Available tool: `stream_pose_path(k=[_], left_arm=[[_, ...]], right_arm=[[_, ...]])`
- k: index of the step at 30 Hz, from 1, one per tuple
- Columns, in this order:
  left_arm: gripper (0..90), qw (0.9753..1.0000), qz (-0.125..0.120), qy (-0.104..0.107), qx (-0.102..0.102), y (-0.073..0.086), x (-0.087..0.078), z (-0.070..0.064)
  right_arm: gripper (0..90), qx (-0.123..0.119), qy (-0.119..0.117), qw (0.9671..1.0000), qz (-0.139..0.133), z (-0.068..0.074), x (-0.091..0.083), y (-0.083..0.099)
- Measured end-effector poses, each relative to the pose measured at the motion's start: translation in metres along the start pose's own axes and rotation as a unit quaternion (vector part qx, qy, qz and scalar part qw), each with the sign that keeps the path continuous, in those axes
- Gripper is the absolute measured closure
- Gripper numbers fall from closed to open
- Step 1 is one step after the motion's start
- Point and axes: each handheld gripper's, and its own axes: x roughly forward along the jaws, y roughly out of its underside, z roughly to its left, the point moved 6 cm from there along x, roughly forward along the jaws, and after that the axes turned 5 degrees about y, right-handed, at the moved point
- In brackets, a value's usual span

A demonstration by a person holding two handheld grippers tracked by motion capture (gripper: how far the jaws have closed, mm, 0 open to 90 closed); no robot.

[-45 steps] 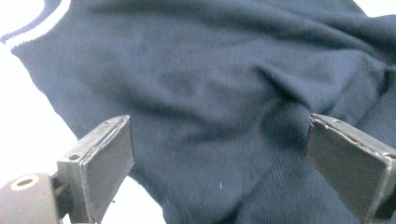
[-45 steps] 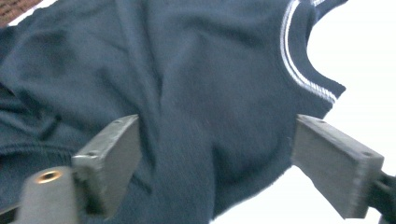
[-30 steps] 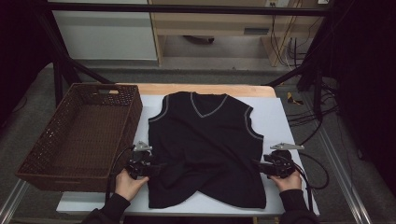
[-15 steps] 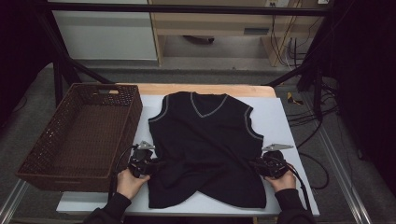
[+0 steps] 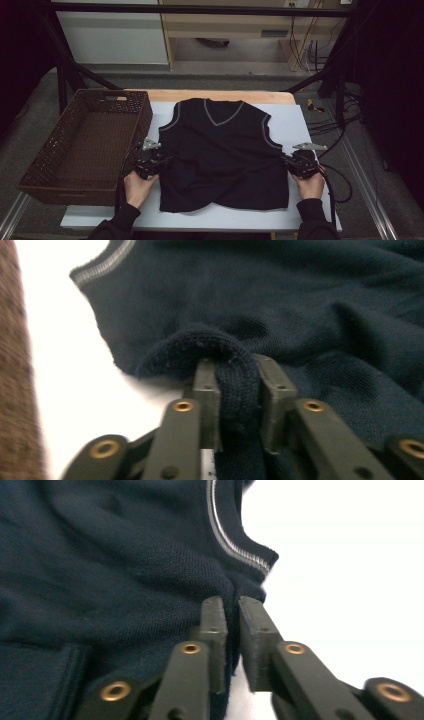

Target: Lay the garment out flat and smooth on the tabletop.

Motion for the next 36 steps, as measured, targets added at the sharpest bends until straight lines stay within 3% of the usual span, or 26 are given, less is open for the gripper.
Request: stream_pose_path(k=[2, 3, 4, 5, 6, 9, 14, 17, 20, 24, 26, 27, 29, 31, 32, 34, 36], left_arm=[[57.2, 1.0000, 0.007, 0.004, -0.006, 0.005, 0.003, 0.000], [57.2, 1.0000, 0.007, 0.005, -0.002, 0.006, 0.003, -0.002], [51.0, 1.0000, 0.004, 0.003, 0.005, 0.006, 0.001, -0.006], [40.1, 0.9999, 0.001, -0.001, 0.015, 0.007, -0.002, -0.009], [40.1, 0.9997, -0.003, -0.003, 0.024, 0.007, -0.004, -0.013], [29.2, 0.9992, -0.010, 0.008, 0.039, 0.014, -0.013, -0.024], [18.0, 0.9990, 0.005, 0.015, 0.043, 0.028, -0.022, -0.035], [17.9, 0.9987, 0.020, 0.022, 0.042, 0.040, -0.028, -0.040], [20.0, 0.9979, 0.042, 0.031, 0.038, 0.056, -0.033, -0.042], [24.8, 0.9966, 0.061, 0.038, 0.039, 0.074, -0.040, -0.043], [32.0, 0.9958, 0.073, 0.037, 0.041, 0.079, -0.040, -0.042], [40.7, 0.9952, 0.079, 0.040, 0.040, 0.080, -0.039, -0.041], [45.6, 0.9940, 0.091, 0.049, 0.035, 0.082, -0.035, -0.043], [56.2, 0.9934, 0.094, 0.049, 0.045, 0.083, -0.034, -0.044], [56.2, 0.9927, 0.096, 0.057, 0.045, 0.083, -0.035, -0.044], [69.6, 0.9914, 0.100, 0.069, 0.049, 0.083, -0.034, -0.046], [71.7, 0.9904, 0.106, 0.072, 0.051, 0.083, -0.033, -0.048]], right_arm=[[61.5, -0.011, 0.005, 0.9999, 0.011, 0.003, 0.002, 0.004], [61.5, -0.011, 0.005, 0.9999, 0.011, 0.003, 0.002, 0.004], [57.4, -0.011, 0.003, 0.9999, 0.004, 0.004, 0.000, 0.003], [47.6, 0.004, -0.021, 0.9996, -0.020, 0.007, -0.011, -0.001], [47.6, 0.004, -0.021, 0.9996, -0.020, 0.007, -0.011, -0.001], [37.8, 0.009, -0.063, 0.9971, -0.042, 0.018, -0.027, -0.001], [30.7, -0.021, -0.099, 0.9945, -0.028, 0.041, -0.034, 0.009], [31.1, -0.029, -0.112, 0.9931, -0.017, 0.051, -0.033, 0.012], [36.7, -0.042, -0.122, 0.9917, 0.000, 0.063, -0.032, 0.020], [41.5, -0.050, -0.120, 0.9914, 0.017, 0.067, -0.029, 0.027], [45.3, -0.051, -0.121, 0.9911, 0.024, 0.067, -0.027, 0.031], [48.2, -0.051, -0.118, 0.9913, 0.029, 0.068, -0.026, 0.033], [49.3, -0.051, -0.117, 0.9913, 0.030, 0.068, -0.025, 0.033], [53.2, -0.051, -0.118, 0.9912, 0.031, 0.069, -0.024, 0.033], [53.2, -0.051, -0.118, 0.9912, 0.031, 0.069, -0.024, 0.033], [57.1, -0.049, -0.120, 0.9910, 0.032, 0.069, -0.022, 0.032], [63.2, -0.043, -0.122, 0.9910, 0.035, 0.069, -0.020, 0.031]])
